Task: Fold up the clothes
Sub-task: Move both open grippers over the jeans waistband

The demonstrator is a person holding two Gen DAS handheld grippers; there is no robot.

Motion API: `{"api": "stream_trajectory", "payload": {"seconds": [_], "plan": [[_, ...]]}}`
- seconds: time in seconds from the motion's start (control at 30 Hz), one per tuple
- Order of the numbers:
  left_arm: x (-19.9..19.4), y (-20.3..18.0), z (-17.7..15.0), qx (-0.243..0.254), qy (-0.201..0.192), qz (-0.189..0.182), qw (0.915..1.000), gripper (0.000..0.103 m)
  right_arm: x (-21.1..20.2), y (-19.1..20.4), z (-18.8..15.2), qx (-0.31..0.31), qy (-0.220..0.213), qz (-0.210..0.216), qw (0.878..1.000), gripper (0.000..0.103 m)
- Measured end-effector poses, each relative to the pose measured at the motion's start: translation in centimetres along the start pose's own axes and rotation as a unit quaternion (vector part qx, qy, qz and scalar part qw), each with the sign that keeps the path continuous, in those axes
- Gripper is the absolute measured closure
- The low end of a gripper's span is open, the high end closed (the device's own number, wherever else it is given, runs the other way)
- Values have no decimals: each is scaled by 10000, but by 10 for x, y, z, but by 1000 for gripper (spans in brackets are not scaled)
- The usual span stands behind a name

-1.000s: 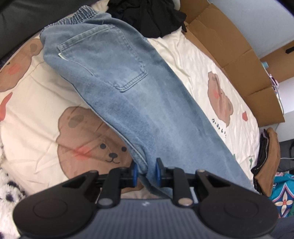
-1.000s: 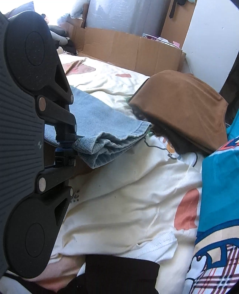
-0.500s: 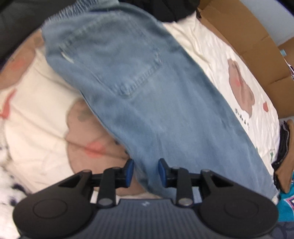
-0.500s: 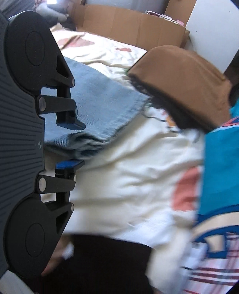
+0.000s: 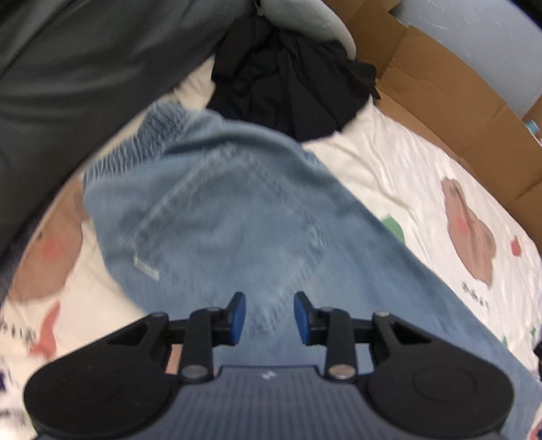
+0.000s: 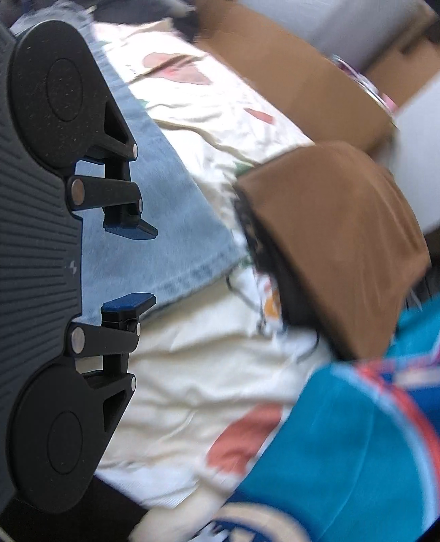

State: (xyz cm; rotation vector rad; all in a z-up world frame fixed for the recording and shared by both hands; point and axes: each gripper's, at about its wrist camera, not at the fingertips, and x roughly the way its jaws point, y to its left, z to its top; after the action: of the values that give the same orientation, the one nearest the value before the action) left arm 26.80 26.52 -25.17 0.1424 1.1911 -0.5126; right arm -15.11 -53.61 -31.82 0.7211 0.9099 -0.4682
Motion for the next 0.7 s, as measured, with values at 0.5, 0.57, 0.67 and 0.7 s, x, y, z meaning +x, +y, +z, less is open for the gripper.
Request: {"api": "stream_trajectory", "payload": {"seconds": [0.5,0.57,0.67,0.7], "plan": [[69,3,72,479,-229,643,9965,67,64,55,23,-1365,163,-392,9897,66],[78,4,78,490,-221,687,9962,71,73,58,27,-1495,181,-478,9874,65],[92,5,84,503,-180,746,9958,72,87,60,33,-1618,224,-569,9849,64],[95,6,86,499,-181,761,9957,72,91,60,34,-1657,234,-587,9842,64]]}}
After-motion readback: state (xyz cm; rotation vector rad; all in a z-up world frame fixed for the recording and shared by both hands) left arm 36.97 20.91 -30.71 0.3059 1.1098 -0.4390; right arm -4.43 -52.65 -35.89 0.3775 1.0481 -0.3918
